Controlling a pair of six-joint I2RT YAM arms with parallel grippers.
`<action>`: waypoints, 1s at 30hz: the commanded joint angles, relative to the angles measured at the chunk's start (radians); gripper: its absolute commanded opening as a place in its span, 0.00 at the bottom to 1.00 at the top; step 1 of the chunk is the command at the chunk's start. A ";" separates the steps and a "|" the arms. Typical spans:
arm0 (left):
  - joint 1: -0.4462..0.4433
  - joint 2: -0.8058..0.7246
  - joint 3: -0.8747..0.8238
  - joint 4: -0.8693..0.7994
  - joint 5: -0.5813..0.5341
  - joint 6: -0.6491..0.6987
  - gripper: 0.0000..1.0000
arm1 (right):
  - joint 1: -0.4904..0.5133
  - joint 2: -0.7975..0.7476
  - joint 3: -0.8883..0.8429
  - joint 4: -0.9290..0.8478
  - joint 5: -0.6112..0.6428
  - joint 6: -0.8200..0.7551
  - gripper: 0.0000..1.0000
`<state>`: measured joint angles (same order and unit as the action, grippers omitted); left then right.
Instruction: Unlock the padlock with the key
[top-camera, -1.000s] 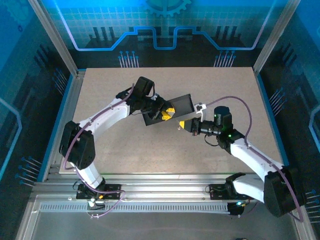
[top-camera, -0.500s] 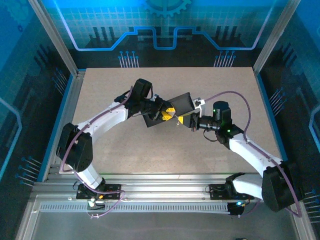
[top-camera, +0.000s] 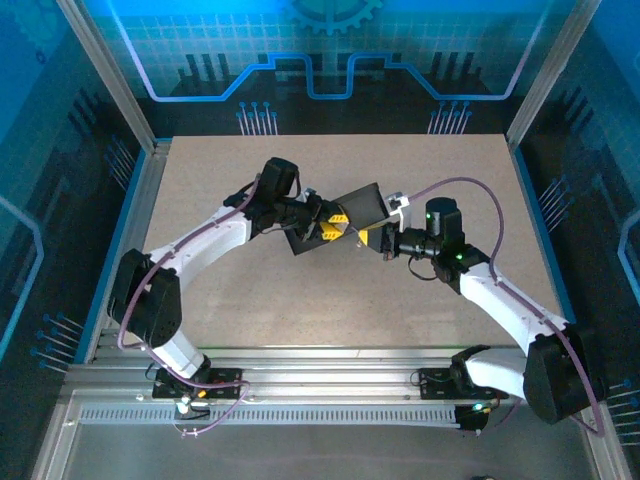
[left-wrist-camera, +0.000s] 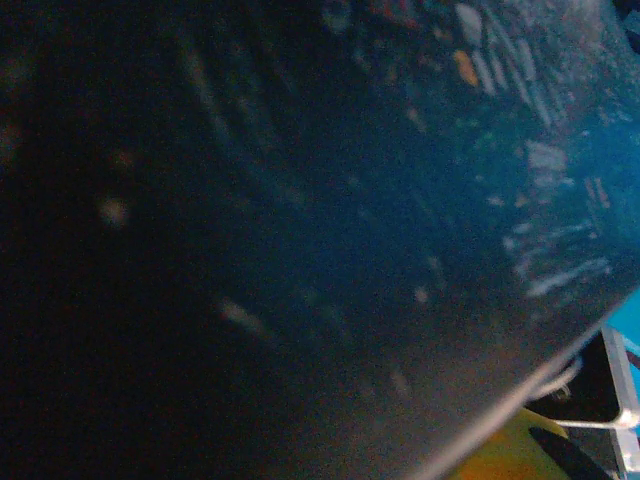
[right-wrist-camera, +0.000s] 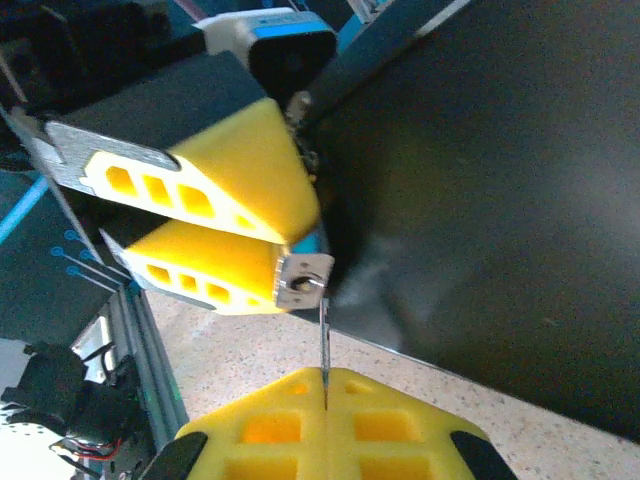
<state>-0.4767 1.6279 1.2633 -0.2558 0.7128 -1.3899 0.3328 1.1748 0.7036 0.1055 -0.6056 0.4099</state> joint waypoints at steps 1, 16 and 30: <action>0.019 -0.080 0.003 0.082 0.045 0.011 0.00 | -0.009 -0.028 0.035 -0.052 0.021 -0.020 0.00; 0.043 -0.091 -0.022 0.140 0.068 -0.055 0.00 | 0.046 -0.313 -0.183 0.043 0.086 0.154 0.00; 0.016 -0.091 -0.045 0.184 0.062 -0.101 0.00 | 0.086 -0.130 -0.080 0.177 0.108 0.131 0.00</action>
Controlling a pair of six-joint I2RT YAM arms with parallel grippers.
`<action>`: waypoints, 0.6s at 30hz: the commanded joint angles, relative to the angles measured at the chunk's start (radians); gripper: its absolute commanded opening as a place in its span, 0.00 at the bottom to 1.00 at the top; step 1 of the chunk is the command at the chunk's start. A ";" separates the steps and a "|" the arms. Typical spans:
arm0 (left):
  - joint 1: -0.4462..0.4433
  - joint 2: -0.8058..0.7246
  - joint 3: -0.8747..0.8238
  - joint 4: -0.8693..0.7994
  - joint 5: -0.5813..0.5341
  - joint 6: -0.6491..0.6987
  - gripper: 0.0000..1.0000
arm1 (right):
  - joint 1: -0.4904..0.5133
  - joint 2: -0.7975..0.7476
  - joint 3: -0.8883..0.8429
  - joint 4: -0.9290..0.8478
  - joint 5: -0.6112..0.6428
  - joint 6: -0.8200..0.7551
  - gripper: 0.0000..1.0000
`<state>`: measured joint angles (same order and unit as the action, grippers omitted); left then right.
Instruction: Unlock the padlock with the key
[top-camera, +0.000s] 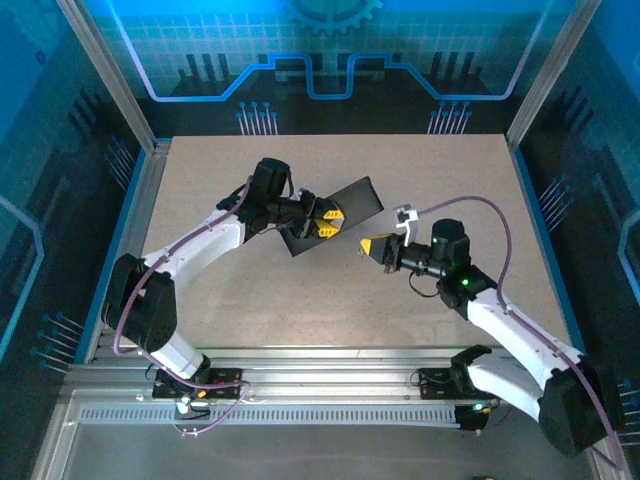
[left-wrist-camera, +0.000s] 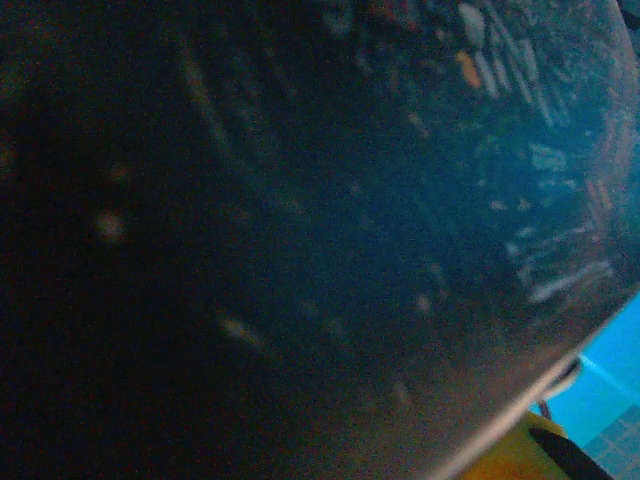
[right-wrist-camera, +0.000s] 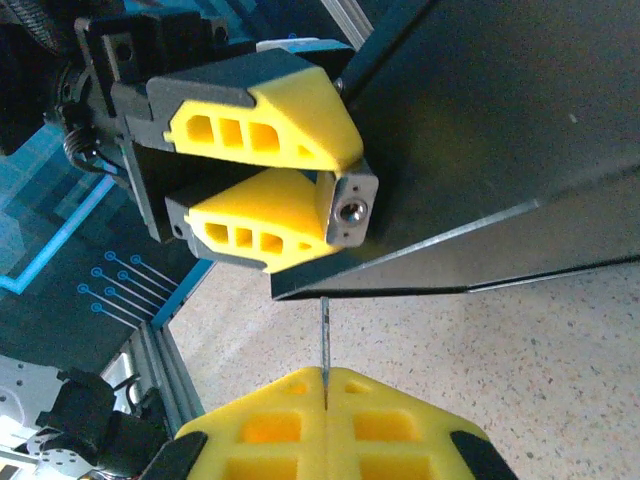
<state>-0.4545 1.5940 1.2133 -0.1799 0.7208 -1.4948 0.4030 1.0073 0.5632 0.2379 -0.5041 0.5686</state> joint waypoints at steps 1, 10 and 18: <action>-0.005 -0.057 0.007 0.109 0.053 0.005 0.00 | 0.016 0.052 0.063 0.061 0.003 -0.024 0.00; -0.005 -0.059 0.005 0.110 0.063 0.013 0.00 | 0.030 0.135 0.119 0.061 -0.004 -0.035 0.00; -0.006 -0.063 0.000 0.109 0.080 0.033 0.00 | 0.040 0.173 0.150 0.050 0.000 -0.054 0.00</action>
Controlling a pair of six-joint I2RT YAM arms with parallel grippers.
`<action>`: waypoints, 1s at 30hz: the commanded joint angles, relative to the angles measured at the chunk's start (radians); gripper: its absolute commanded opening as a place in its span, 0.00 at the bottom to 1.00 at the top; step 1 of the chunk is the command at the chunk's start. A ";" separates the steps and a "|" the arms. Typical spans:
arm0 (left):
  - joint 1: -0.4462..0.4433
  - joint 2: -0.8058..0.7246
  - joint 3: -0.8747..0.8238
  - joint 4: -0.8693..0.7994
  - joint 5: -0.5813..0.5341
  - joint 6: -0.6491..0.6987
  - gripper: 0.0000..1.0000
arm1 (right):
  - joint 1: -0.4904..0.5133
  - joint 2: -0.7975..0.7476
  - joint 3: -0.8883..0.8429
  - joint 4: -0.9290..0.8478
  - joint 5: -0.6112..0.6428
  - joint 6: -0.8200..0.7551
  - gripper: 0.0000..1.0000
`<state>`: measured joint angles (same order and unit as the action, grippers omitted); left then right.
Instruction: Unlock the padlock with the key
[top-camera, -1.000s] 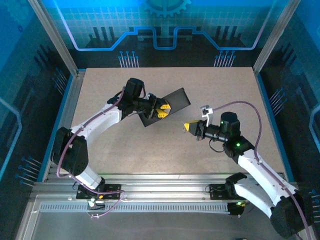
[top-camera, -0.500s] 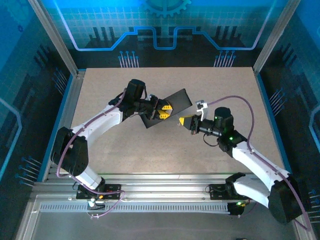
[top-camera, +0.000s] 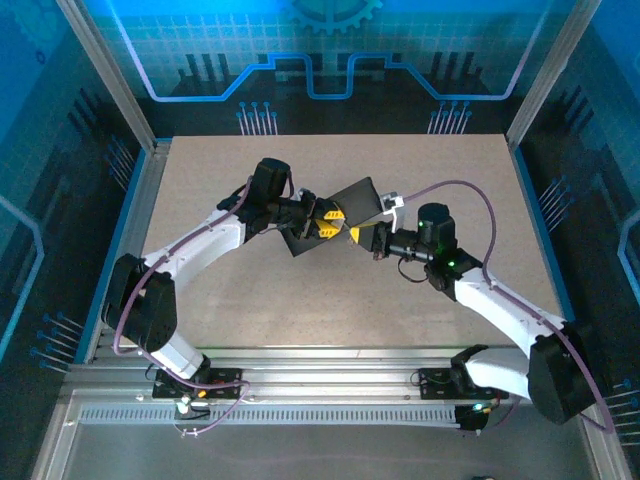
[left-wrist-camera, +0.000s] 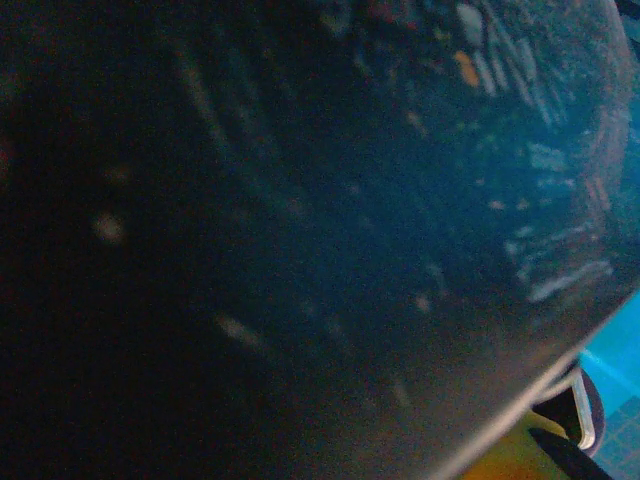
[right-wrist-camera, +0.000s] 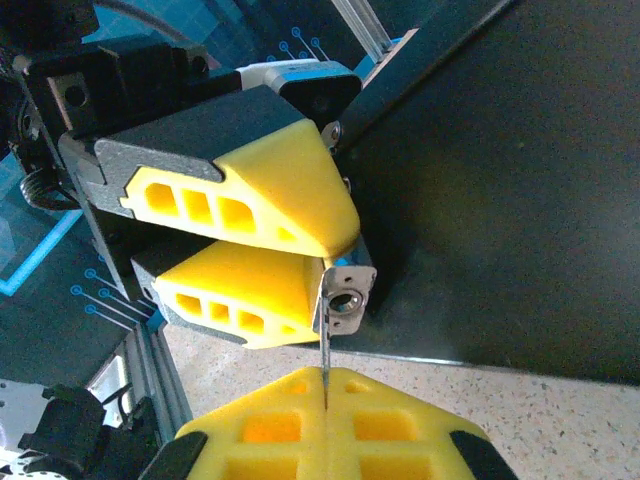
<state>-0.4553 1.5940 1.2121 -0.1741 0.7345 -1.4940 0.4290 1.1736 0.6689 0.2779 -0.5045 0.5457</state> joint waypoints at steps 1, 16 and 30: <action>-0.004 -0.065 -0.002 0.102 0.065 0.033 0.00 | 0.013 0.005 0.043 0.006 0.003 -0.033 0.00; -0.003 -0.072 -0.008 0.110 0.066 0.038 0.00 | -0.005 0.014 0.026 0.009 -0.017 -0.012 0.00; -0.003 -0.079 -0.014 0.115 0.057 0.039 0.00 | -0.014 0.034 0.031 -0.014 -0.039 0.007 0.00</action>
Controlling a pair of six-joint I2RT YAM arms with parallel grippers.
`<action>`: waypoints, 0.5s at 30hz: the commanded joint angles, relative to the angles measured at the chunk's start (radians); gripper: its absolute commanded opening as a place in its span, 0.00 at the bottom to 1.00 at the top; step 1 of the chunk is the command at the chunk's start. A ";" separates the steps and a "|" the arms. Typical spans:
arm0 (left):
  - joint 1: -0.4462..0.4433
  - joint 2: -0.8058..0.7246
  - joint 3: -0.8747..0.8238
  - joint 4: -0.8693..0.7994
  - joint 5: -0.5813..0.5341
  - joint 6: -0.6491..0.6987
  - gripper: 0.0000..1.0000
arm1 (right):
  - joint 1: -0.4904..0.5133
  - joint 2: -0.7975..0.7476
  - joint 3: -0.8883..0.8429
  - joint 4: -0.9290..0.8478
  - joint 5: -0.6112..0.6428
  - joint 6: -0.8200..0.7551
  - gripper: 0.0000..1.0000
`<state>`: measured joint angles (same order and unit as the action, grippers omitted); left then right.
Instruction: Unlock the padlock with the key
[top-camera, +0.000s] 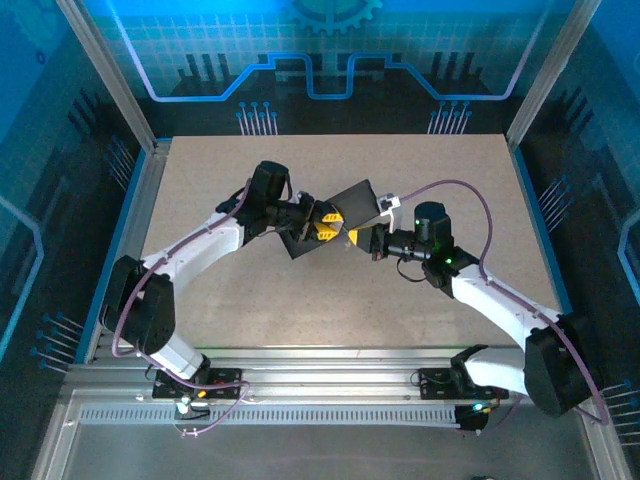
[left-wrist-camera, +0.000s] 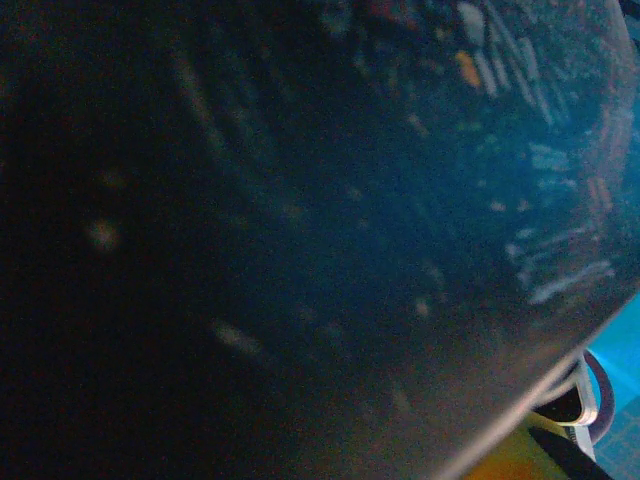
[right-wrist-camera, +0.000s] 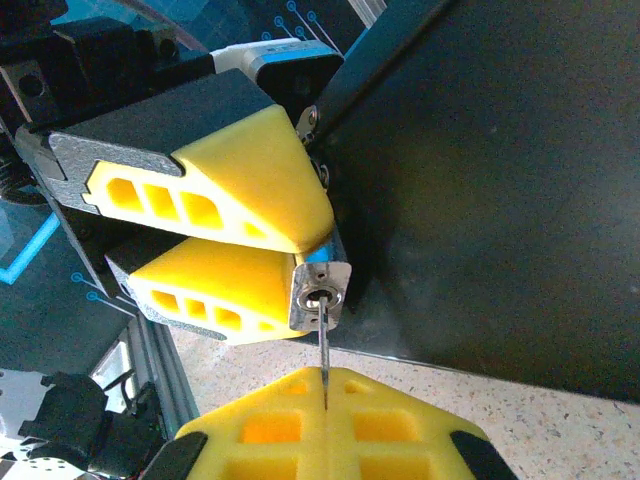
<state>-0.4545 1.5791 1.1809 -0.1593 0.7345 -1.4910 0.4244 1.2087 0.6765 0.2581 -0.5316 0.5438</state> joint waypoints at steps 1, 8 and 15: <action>-0.004 -0.064 0.017 0.102 0.060 0.038 0.00 | -0.010 0.002 0.027 0.006 -0.013 0.007 0.00; -0.006 -0.065 0.030 0.085 0.069 0.062 0.00 | -0.009 0.021 0.037 0.047 -0.031 0.019 0.00; -0.009 -0.065 0.041 0.069 0.084 0.097 0.00 | -0.011 0.030 0.054 0.035 -0.036 0.025 0.00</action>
<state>-0.4553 1.5787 1.1809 -0.1631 0.7429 -1.4570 0.4240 1.2278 0.6888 0.2779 -0.5556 0.5617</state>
